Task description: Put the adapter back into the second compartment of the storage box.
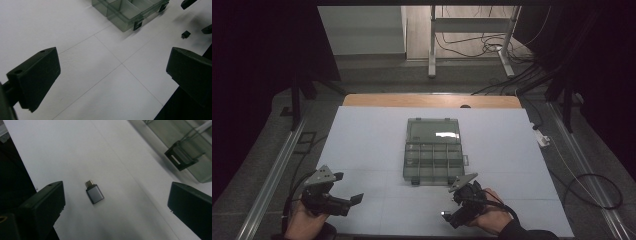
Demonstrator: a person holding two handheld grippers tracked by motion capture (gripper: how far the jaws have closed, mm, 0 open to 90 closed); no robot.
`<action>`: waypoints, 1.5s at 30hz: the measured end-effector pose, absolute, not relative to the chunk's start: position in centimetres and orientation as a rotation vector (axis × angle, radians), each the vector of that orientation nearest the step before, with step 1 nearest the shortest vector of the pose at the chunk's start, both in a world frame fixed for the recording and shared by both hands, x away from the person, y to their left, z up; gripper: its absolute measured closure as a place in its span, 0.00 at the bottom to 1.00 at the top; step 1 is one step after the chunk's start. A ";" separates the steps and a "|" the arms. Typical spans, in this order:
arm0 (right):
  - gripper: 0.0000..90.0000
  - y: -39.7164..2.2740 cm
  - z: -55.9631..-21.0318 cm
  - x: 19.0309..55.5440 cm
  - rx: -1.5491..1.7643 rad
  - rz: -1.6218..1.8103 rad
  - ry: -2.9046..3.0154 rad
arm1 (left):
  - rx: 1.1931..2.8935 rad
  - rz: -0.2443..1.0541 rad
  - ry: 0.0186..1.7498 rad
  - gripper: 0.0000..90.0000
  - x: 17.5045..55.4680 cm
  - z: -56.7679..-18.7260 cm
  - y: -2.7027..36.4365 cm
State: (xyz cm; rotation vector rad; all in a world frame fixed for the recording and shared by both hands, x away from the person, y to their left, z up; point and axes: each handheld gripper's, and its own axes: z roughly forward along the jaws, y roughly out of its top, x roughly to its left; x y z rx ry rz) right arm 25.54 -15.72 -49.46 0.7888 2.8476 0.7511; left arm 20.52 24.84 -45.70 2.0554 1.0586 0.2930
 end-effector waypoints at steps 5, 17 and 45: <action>0.09 -15.2 -49.8 25.4 0.755 0.728 2.872 | 2.065 0.299 1.058 0.00 20.5 -45.7 24.7; 0.37 -14.7 -50.3 25.1 0.685 0.699 2.898 | 2.079 0.316 1.067 0.01 20.5 -45.7 24.5; 0.84 -14.9 -48.9 25.7 0.640 0.800 2.874 | 2.087 0.316 1.071 0.01 20.5 -45.7 24.4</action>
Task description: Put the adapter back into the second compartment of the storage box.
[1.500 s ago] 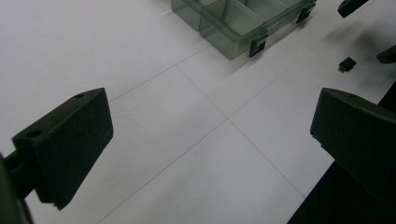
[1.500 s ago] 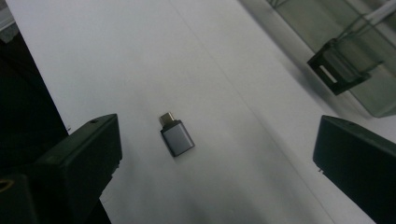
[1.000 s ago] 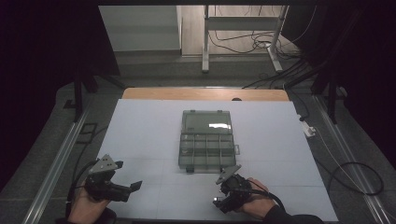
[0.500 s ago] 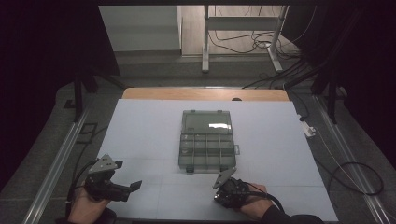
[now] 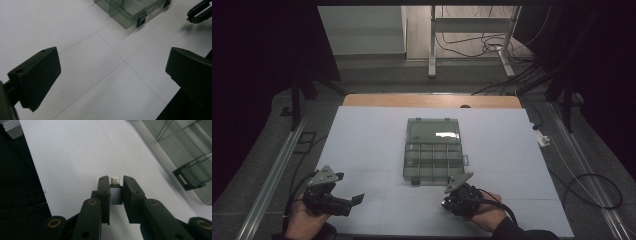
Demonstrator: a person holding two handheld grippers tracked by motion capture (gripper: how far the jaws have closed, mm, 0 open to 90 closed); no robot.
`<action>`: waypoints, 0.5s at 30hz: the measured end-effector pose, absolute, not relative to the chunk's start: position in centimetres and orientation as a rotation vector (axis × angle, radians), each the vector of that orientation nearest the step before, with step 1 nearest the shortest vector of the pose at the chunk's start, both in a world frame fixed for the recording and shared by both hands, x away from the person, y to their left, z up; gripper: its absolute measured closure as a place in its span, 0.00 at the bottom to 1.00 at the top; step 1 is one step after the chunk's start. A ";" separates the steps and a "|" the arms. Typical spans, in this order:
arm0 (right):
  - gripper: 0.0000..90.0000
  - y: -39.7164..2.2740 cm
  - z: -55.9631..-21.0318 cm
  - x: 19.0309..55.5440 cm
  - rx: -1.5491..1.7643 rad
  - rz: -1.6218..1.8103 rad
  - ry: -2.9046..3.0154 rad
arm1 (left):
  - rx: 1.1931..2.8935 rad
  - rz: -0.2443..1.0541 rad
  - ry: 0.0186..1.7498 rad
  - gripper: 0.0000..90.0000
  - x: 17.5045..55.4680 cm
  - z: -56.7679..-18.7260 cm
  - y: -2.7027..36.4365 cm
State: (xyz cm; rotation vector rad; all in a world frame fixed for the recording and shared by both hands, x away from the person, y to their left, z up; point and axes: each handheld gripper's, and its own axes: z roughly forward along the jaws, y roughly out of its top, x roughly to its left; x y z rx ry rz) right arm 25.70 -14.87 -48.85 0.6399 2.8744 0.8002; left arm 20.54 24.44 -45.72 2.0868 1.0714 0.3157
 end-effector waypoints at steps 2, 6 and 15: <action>0.84 -14.9 -48.7 25.8 0.652 0.811 2.873 | 2.087 0.316 1.072 0.01 20.5 -45.7 24.4; 0.84 -15.1 -48.2 26.3 0.680 0.860 2.856 | 2.088 0.317 1.076 0.01 20.5 -45.7 24.4; 0.84 -15.4 -47.4 27.3 0.737 0.933 2.820 | 2.084 0.325 1.086 0.01 20.5 -45.7 24.5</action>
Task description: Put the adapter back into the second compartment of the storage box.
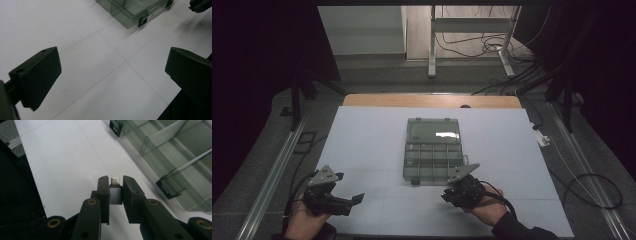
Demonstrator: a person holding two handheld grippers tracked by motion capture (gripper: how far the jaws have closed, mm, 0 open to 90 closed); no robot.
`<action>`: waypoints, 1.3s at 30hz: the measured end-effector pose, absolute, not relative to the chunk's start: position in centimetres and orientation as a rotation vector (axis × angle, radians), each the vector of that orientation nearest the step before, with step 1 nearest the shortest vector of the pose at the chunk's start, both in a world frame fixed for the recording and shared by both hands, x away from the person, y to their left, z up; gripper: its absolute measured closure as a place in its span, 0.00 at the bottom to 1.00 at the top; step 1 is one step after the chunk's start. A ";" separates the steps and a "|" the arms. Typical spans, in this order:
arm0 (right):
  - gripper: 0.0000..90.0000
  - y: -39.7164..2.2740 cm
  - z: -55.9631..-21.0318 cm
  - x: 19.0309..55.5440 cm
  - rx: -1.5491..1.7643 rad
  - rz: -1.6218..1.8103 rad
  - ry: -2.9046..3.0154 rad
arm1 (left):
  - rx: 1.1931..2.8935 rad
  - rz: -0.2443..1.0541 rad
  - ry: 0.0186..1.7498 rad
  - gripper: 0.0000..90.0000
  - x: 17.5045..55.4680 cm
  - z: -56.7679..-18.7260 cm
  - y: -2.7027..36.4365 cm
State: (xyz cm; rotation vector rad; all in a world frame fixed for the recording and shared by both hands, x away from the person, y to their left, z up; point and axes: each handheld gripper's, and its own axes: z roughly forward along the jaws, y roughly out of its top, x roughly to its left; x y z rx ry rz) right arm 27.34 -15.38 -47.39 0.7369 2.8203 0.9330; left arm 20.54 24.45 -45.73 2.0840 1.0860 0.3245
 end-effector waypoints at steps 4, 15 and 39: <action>0.84 -15.5 -47.1 27.8 0.762 0.958 2.806 | 2.079 0.324 1.091 0.02 20.5 -45.7 24.5; 0.84 -15.6 -46.5 29.2 0.823 1.017 2.763 | 2.083 0.327 1.085 0.02 20.5 -45.7 24.4; 0.84 -14.9 -45.8 32.2 0.887 1.073 2.676 | 2.088 0.331 1.076 0.00 20.5 -45.7 24.4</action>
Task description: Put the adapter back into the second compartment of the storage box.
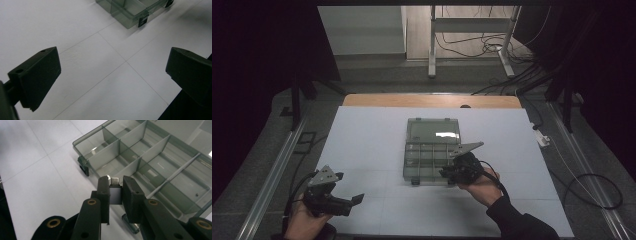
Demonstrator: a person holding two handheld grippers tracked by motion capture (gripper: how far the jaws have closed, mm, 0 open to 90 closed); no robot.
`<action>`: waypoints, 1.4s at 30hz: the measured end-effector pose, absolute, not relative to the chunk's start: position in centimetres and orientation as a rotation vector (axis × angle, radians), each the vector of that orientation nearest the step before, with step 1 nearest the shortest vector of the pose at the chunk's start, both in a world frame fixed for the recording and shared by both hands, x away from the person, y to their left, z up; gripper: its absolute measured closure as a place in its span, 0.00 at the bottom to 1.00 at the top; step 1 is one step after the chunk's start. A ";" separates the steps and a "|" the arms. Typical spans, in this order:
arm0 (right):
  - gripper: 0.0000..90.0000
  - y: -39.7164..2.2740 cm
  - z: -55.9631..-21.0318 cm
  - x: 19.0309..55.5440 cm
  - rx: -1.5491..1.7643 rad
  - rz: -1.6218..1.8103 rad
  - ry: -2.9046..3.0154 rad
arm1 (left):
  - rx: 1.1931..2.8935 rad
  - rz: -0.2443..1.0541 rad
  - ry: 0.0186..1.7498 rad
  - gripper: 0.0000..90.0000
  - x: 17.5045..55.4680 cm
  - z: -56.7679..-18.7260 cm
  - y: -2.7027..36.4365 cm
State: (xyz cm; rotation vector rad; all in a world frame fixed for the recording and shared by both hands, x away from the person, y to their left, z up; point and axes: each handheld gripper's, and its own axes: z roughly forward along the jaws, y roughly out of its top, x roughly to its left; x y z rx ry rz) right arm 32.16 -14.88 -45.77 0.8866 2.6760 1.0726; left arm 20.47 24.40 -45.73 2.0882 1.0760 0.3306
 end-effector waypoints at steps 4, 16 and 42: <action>0.84 -14.6 -45.7 32.7 0.900 1.082 2.661 | 2.090 0.331 1.074 0.00 20.5 -45.7 24.4; 0.84 -13.8 -45.6 33.9 0.899 1.090 2.635 | 2.092 0.335 1.076 0.00 20.5 -45.7 24.3; 0.84 -11.8 -46.0 36.6 0.938 1.106 2.575 | 2.092 0.337 1.081 0.00 20.5 -45.8 24.4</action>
